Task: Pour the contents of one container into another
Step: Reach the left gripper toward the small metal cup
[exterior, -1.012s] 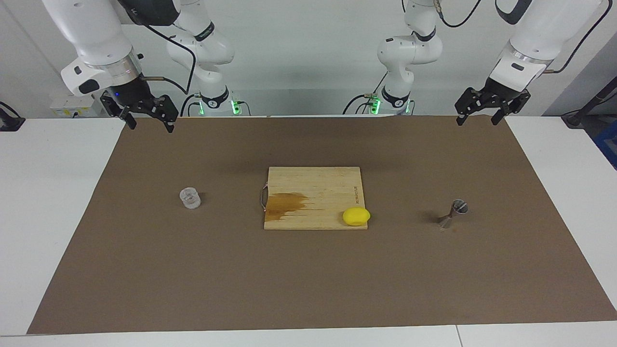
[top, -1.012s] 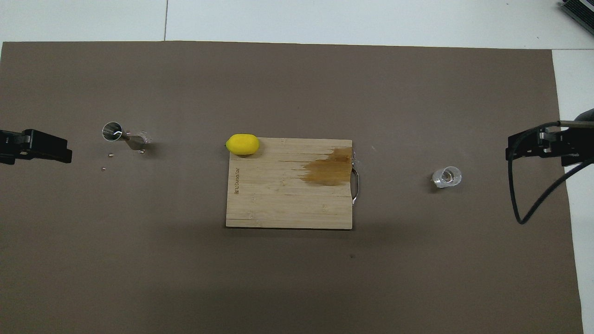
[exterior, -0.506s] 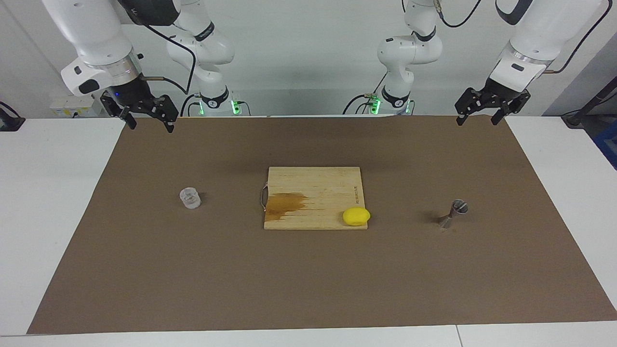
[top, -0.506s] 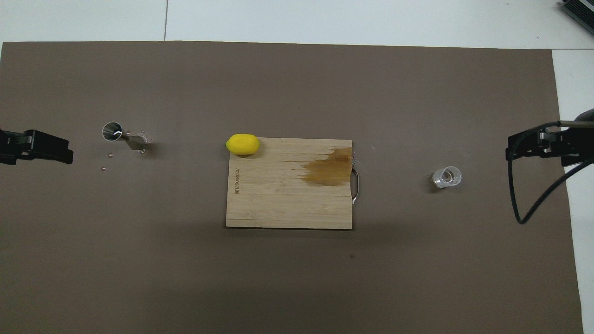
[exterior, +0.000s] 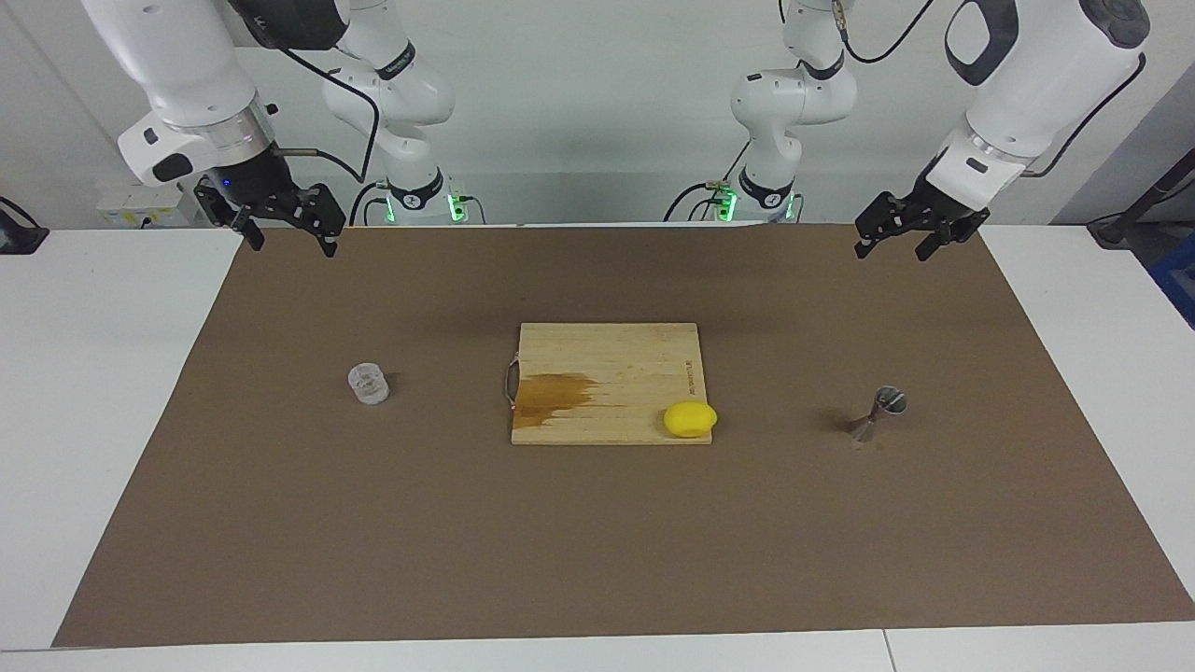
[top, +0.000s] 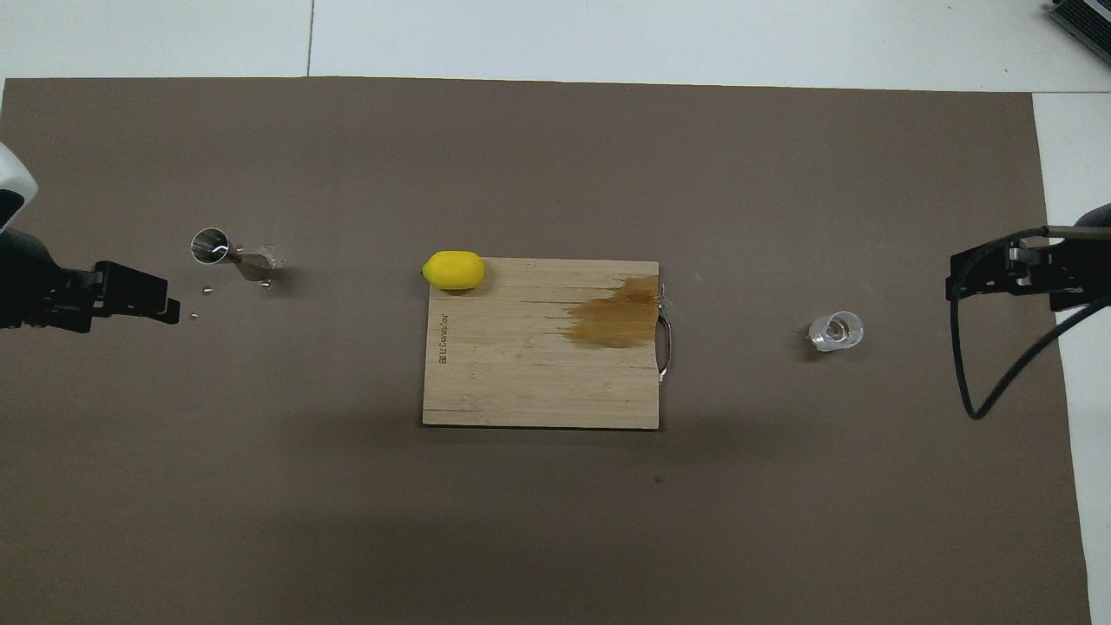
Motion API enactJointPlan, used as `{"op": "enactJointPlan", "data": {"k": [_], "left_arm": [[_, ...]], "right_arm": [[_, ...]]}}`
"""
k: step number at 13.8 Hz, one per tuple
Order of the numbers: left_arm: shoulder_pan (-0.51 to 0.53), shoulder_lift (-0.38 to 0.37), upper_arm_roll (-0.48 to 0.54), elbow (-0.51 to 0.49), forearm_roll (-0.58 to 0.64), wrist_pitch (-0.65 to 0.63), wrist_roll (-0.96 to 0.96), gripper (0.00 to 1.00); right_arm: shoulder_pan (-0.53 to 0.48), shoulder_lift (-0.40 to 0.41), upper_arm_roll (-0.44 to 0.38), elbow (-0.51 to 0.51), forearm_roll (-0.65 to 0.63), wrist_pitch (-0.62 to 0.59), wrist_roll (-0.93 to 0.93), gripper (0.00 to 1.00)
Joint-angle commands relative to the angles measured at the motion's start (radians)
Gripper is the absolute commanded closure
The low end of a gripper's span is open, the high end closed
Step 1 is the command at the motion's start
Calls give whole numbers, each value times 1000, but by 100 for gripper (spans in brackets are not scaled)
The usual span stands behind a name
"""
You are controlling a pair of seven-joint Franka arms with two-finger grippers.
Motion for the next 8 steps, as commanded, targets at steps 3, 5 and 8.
{"op": "enactJointPlan", "data": {"k": [3,5,8], "left_arm": [[156,12,0,-111,-172,25,-134,0],[194,40,-1,-117,-244,44,-341,0],[235,55,0,-175,-368,105,-579,0]], "right_arm": [[-14,-23,4,-28,18,8,-22,0],[-14,-23,4,-28,17,8,-22,0],[-14,-23,4,-28,18,8,-22,0]]}}
